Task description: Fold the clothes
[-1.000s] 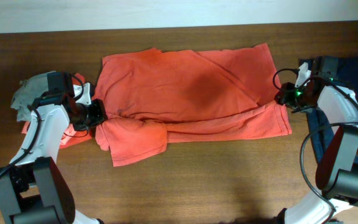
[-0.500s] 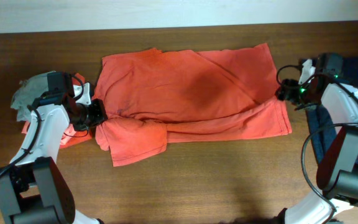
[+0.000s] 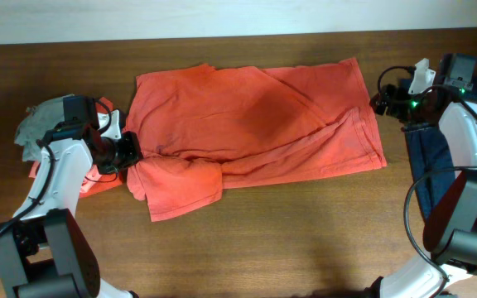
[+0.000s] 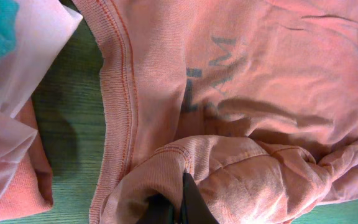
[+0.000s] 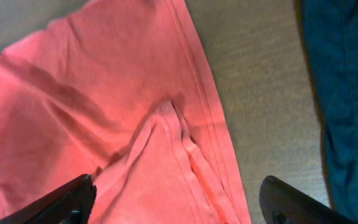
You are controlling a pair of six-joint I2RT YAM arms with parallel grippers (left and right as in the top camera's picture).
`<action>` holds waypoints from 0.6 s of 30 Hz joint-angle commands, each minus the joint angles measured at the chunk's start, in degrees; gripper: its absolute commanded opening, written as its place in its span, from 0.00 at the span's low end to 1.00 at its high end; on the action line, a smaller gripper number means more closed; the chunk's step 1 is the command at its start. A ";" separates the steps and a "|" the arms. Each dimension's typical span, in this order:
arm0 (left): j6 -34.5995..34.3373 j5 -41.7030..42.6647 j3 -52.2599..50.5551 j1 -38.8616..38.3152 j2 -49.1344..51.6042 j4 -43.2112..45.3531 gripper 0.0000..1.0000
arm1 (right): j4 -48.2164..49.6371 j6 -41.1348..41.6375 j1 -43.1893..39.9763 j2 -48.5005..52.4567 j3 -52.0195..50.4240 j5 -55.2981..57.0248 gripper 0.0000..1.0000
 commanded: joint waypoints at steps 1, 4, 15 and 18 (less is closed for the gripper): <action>-0.57 -0.61 -0.13 0.17 0.52 0.48 0.01 | -4.07 -5.95 -0.02 0.11 0.85 -1.99 0.75; -1.22 -0.57 -0.13 0.17 0.52 1.40 0.01 | -10.71 -15.04 2.60 0.11 0.85 -1.03 0.54; -1.16 -0.39 -0.13 0.13 0.52 0.52 0.01 | -8.52 -13.35 5.51 2.58 0.66 1.77 0.51; -1.18 -0.39 -0.13 0.13 0.52 0.83 0.01 | -12.28 -19.43 8.48 2.78 0.66 -3.19 0.37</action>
